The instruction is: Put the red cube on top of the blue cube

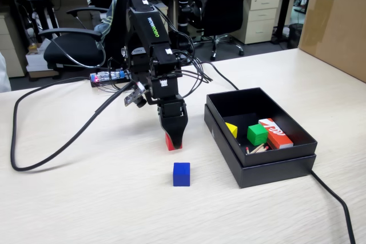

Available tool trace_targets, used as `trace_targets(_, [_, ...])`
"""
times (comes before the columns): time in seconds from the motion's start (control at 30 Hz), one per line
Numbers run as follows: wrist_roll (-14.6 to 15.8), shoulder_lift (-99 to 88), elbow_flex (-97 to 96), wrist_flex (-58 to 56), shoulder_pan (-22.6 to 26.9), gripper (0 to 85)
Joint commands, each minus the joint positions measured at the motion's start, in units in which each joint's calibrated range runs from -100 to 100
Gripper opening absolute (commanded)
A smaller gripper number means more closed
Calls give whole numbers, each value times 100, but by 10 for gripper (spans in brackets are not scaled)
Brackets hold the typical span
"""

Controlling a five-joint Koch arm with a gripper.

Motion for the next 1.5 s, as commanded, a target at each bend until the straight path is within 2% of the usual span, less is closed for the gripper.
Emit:
trace_targets(0.0, [-29,31,137,-83,0,160])
trace_targets(0.1, [-29,43,146,-83,0,110])
trace_targets(0.2, [-29,43,146,-83,0,8])
trace_targets(0.5, [15,-497,345,-446,-5,8])
trace_targets(0.8, [98,-1093,2385,-1241,-49,8])
trace_targets(0.87, [93,-933,2866,-1250,-49,8])
trace_targets(0.97, [78,261,4316,-1250,-142,8])
trace_targets(1.27, [73,1970,5341,-1250,-239,8])
trace_targets(1.47, [78,2269,5395,-1250,-249,8])
